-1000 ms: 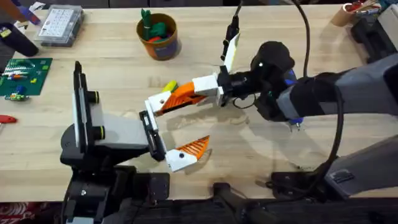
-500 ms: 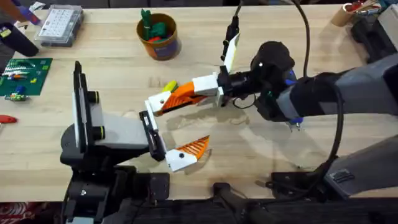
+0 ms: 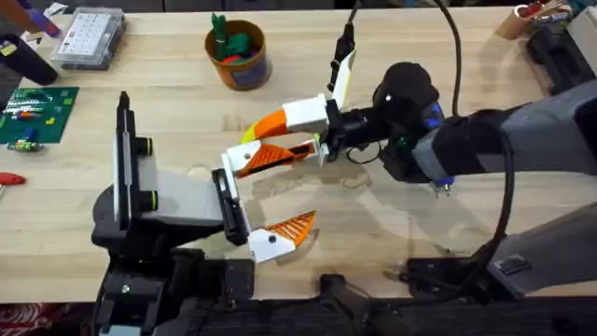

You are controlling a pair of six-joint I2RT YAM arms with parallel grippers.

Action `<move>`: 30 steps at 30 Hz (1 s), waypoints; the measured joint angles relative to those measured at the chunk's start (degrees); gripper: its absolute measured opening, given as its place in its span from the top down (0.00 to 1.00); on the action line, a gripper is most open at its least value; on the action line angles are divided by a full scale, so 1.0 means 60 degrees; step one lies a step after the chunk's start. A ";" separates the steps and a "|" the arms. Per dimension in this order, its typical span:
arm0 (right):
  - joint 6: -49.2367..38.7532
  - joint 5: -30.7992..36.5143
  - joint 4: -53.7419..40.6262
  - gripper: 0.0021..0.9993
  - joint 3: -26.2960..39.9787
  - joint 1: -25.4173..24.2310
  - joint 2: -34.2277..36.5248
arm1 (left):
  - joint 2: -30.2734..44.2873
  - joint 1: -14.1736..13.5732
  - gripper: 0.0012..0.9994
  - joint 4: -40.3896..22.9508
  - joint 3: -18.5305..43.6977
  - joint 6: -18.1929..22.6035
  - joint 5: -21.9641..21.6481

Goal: Pick up the gripper from the table and insert it into the empty holder that is missing its gripper. Then pick up a screw, insert it into the mounting hole, and use the screwdriver to tighten it. Finally, clean up the table by picking up the vegetable and placing it into the bucket.

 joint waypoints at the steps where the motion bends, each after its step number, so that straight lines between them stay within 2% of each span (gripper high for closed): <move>1: 0.0000 0.0014 0.0000 0.00 0.0000 0.0000 0.0002 | 0.0000 0.0000 0.01 0.0000 0.0000 -0.0002 0.0002; 18: -0.0132 0.0019 -0.0005 0.00 0.0004 0.0000 0.0000 | 0.0000 0.0000 0.01 -0.0004 0.0000 -0.0002 0.0023; 24: -0.1485 0.0017 -0.0017 0.00 0.0004 -0.0134 0.0000 | 0.0000 0.0000 0.01 -0.0004 0.0000 0.0000 0.0023; 30: -0.3118 0.0019 -0.0025 0.00 0.0056 -0.0907 0.0002 | -0.0002 0.0000 0.01 -0.0005 0.0000 -0.0002 0.0031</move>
